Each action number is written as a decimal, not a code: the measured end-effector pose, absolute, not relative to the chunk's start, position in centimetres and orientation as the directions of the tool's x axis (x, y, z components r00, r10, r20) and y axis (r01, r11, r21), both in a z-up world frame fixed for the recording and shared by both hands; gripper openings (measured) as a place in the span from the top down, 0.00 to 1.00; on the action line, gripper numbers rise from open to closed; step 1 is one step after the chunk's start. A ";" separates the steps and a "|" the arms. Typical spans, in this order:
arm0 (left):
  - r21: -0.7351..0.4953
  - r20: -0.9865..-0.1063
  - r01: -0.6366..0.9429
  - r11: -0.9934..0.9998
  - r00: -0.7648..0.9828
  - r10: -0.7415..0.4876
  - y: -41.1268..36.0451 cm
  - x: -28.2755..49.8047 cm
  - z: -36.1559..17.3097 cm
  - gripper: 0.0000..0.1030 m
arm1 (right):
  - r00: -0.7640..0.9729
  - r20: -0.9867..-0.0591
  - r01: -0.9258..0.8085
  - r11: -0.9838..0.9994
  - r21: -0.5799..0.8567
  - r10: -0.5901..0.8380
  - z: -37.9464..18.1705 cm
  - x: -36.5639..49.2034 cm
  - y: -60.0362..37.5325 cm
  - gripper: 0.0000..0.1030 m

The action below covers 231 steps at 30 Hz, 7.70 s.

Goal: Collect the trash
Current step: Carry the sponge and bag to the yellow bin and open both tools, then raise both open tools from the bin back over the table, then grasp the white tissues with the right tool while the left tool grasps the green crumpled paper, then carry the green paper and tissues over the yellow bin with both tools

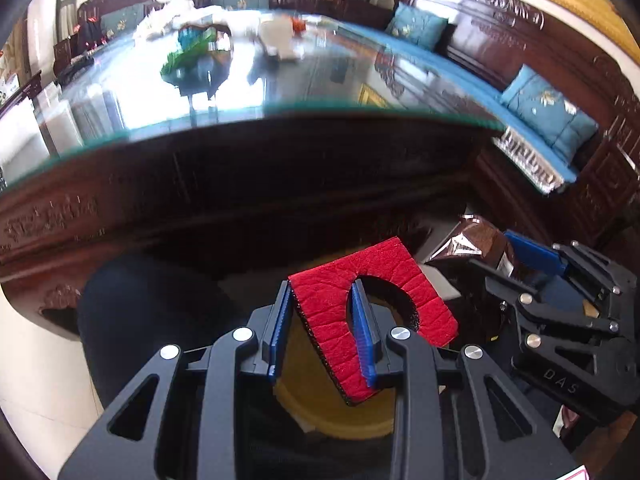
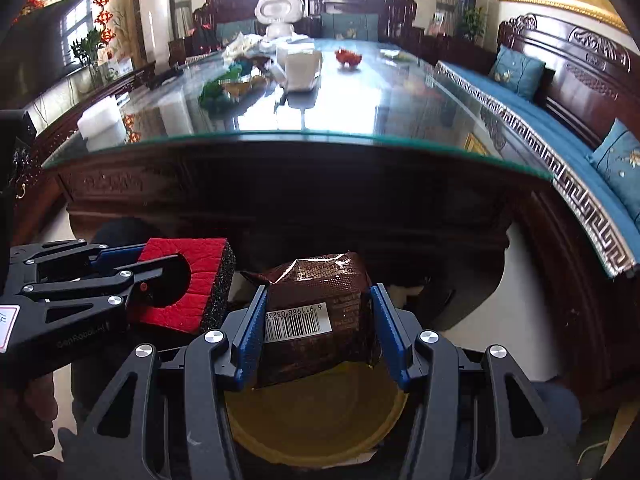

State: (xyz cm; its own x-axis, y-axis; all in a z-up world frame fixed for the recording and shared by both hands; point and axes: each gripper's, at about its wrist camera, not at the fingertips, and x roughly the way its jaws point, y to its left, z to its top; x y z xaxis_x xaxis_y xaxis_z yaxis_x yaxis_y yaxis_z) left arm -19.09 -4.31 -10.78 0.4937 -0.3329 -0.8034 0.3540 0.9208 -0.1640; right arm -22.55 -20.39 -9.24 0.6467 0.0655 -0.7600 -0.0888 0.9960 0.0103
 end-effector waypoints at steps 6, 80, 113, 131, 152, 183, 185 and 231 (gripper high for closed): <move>-0.165 -0.855 0.355 0.920 0.414 -0.313 -4.3 -19.8 -14.5 0.71 | 0.580 -0.813 -0.081 0.997 0.008 0.054 -12.3 -23.1 -20.2 0.51; -0.172 -0.568 0.103 0.980 0.802 -0.183 0.9 -9.5 -2.1 0.04 | 0.763 -0.637 -0.058 0.993 0.099 0.108 -1.2 -9.8 -19.4 0.08; -0.118 -0.642 0.062 0.991 0.757 -0.124 3.8 4.0 -3.0 0.94 | 0.708 -0.672 -0.246 0.968 0.050 0.214 -3.1 4.2 -13.3 0.99; -0.151 -0.639 0.097 0.984 0.750 -0.172 4.9 3.9 -2.9 0.43 | 0.697 -0.677 -0.234 0.967 0.098 0.237 -3.7 5.9 -13.3 0.65; -0.112 -0.679 0.155 0.982 0.709 -0.189 3.1 4.3 -4.6 0.43 | 0.696 -0.693 -0.223 0.974 0.040 0.188 -4.2 7.7 -12.9 0.92; -0.136 -0.738 0.164 0.977 0.641 -0.210 2.1 7.6 -6.2 0.60 | 0.707 -0.660 -0.240 0.964 0.115 0.255 -3.0 6.4 -14.9 0.94; -0.135 -0.733 0.159 0.978 0.648 -0.207 2.2 7.3 -5.9 0.60 | 0.710 -0.655 -0.239 0.963 0.120 0.258 -2.7 6.1 -15.1 0.94; -0.074 -0.736 0.396 0.915 0.598 -0.318 -5.7 -18.2 -6.8 0.59 | 0.712 -0.660 -0.171 0.971 0.169 0.240 -5.1 -21.4 -20.3 0.94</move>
